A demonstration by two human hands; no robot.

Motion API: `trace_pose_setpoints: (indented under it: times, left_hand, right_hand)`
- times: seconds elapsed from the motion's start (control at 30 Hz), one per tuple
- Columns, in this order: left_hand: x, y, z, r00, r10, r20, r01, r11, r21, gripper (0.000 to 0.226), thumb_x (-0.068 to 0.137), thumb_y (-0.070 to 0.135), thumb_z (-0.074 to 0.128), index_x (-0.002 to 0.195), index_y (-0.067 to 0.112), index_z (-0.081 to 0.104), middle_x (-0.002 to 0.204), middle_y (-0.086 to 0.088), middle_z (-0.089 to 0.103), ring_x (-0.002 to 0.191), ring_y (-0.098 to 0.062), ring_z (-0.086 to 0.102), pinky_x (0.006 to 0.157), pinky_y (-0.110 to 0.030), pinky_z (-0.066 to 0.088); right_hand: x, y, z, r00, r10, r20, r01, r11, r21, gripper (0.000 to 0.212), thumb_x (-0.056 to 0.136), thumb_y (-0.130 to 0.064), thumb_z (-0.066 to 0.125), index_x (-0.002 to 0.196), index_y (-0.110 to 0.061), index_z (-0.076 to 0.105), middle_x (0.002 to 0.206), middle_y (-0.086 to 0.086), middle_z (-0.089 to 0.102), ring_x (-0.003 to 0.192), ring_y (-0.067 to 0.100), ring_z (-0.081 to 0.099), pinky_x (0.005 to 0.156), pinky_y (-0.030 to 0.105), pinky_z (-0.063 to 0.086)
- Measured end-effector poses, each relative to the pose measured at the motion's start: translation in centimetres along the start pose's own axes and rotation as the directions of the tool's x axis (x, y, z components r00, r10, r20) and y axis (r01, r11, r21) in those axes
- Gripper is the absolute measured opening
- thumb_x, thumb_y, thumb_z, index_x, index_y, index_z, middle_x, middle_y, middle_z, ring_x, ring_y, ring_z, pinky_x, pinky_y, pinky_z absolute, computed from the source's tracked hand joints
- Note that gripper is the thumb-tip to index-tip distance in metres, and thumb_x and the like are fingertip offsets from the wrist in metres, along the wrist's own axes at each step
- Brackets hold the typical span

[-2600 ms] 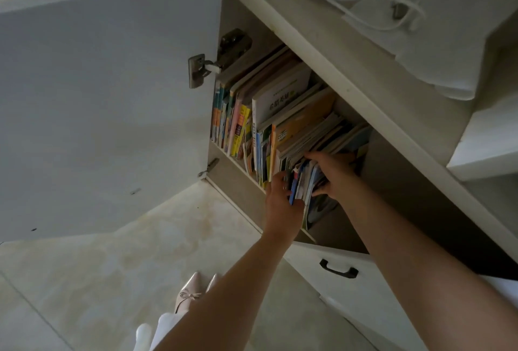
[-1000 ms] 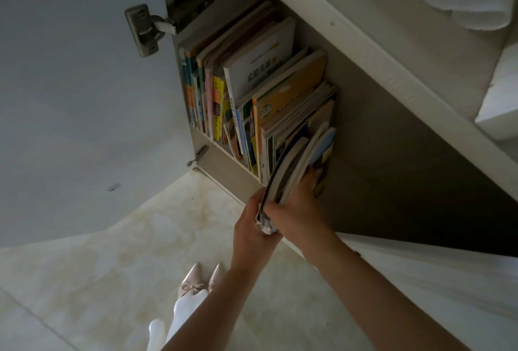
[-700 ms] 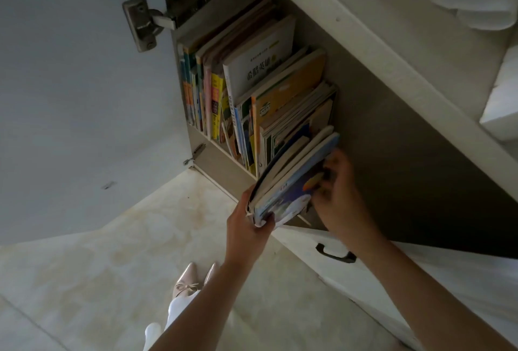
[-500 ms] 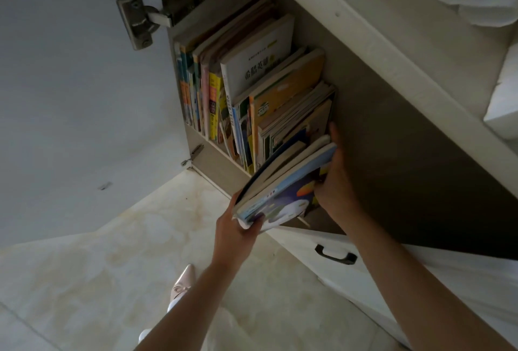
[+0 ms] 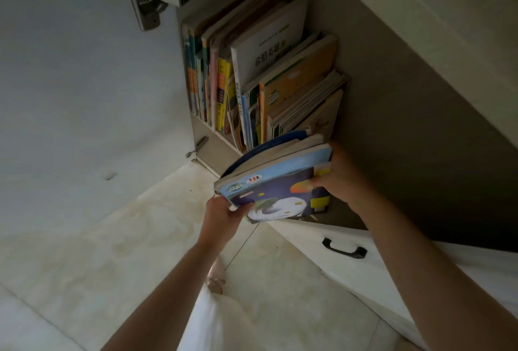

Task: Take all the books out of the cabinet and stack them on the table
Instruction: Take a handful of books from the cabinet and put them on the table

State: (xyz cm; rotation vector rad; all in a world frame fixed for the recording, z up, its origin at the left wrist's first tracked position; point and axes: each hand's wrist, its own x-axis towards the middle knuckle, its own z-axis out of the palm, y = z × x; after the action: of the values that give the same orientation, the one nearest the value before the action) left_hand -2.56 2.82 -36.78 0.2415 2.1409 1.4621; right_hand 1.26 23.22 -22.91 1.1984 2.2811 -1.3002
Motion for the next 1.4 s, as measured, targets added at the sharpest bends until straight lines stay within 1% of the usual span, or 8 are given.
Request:
trace_pose_setpoints:
  times: [0.1, 0.2, 0.43, 0.53, 0.73, 0.97, 1.13, 1.4]
  left_hand:
    - [0.4, 0.2, -0.2, 0.999, -0.011, 0.036, 0.014, 0.998, -0.061, 0.042, 0.071, 0.001, 0.081, 0.097, 0.032, 0.069, 0.096, 0.004, 0.07, 0.093, -0.02, 0.07, 0.079, -0.027, 0.058]
    - [0.4, 0.5, -0.8, 0.998, -0.013, 0.067, 0.021, 0.993, -0.117, 0.052, 0.07, 0.0, 0.081, 0.098, 0.04, 0.063, 0.102, 0.0, 0.072, 0.094, -0.019, 0.07, 0.081, -0.047, 0.058]
    - [-4.6, 5.0, -6.9, 0.994, -0.106, 0.007, 0.097, 0.888, -0.449, 0.067, 0.067, -0.004, 0.08, 0.118, 0.026, 0.05, 0.11, -0.001, 0.069, 0.092, -0.011, 0.07, 0.072, -0.031, 0.061]
    - [-8.2, 7.0, -10.1, 0.988, -0.152, -0.023, 0.109, 0.797, -0.593, 0.057, 0.071, -0.006, 0.076, 0.115, 0.017, 0.048, 0.1, -0.004, 0.075, 0.088, -0.026, 0.071, 0.076, -0.043, 0.059]
    - [-16.3, 9.8, -15.8, 0.937, -0.302, -0.175, 0.079, 0.671, -0.737, 0.046, 0.086, -0.004, 0.06, 0.127, 0.011, 0.047, 0.094, -0.01, 0.075, 0.076, -0.027, 0.071, 0.065, -0.038, 0.059]
    - [-26.2, 9.2, -22.0, 0.838, -0.501, -0.217, 0.098, 0.529, -0.843, 0.053, 0.088, 0.01, 0.063, 0.136, 0.023, 0.044, 0.096, -0.011, 0.075, 0.08, -0.028, 0.071, 0.072, -0.046, 0.058]
    - [-33.9, 6.5, -26.2, 0.743, -0.579, -0.336, 0.024, 0.524, -0.851, 0.051, 0.09, 0.012, 0.063, 0.136, 0.024, 0.043, 0.092, -0.007, 0.076, 0.08, -0.025, 0.072, 0.078, -0.048, 0.057]
    - [-48.8, 2.1, -33.0, 0.631, -0.604, -0.487, -0.052, 0.594, -0.803, 0.044, 0.087, 0.008, 0.068, 0.126, 0.022, 0.056, 0.109, -0.009, 0.073, 0.098, -0.036, 0.07, 0.087, -0.059, 0.053]
  right_hand:
    - [-0.6, 0.2, 0.2, 0.997, -0.06, -0.052, 0.059, 0.998, -0.011, 0.071, 0.07, 0.007, 0.078, 0.132, -0.008, 0.047, 0.114, 0.001, 0.05, 0.103, 0.008, 0.041, 0.055, -0.008, 0.032]
    - [-1.1, 0.5, 0.1, 0.991, -0.101, -0.087, 0.099, 0.995, -0.027, 0.068, 0.075, 0.008, 0.074, 0.134, -0.008, 0.045, 0.113, 0.001, 0.047, 0.102, 0.008, 0.039, 0.058, -0.007, 0.033]
    - [-6.0, -2.7, -0.1, 0.972, -0.235, 0.012, 0.231, 0.963, 0.135, 0.068, 0.072, 0.011, 0.072, 0.125, -0.02, 0.045, 0.109, -0.006, 0.06, 0.096, 0.0, 0.058, 0.082, 0.013, 0.051]
    - [-8.8, -4.2, 0.7, 0.953, -0.303, 0.016, 0.297, 0.941, 0.161, 0.065, 0.08, 0.007, 0.068, 0.132, -0.021, 0.041, 0.118, -0.004, 0.059, 0.106, 0.001, 0.059, 0.096, 0.024, 0.048]
    - [-16.0, -7.8, 4.8, 0.904, -0.425, 0.036, 0.415, 0.897, 0.153, 0.063, 0.09, -0.014, 0.063, 0.146, -0.019, 0.033, 0.137, -0.004, 0.053, 0.126, 0.005, 0.049, 0.109, 0.029, 0.038]
    - [-23.4, -11.8, 9.4, 0.752, -0.567, 0.336, 0.57, 0.815, 0.099, 0.095, 0.078, -0.002, 0.074, 0.151, -0.016, 0.014, 0.136, -0.032, 0.031, 0.123, -0.028, 0.029, 0.098, -0.001, 0.026]
    - [-28.8, -12.7, 15.9, 0.747, -0.505, 0.433, 0.506, 0.854, 0.122, 0.076, 0.082, -0.009, 0.072, 0.139, -0.035, 0.028, 0.122, -0.013, 0.058, 0.106, -0.004, 0.06, 0.094, 0.025, 0.05]
    - [-40.2, -13.5, 27.9, 0.61, -0.493, 0.621, 0.554, 0.825, 0.111, 0.07, 0.084, -0.013, 0.067, 0.141, -0.033, 0.03, 0.118, -0.013, 0.063, 0.107, 0.006, 0.062, 0.095, 0.036, 0.051]
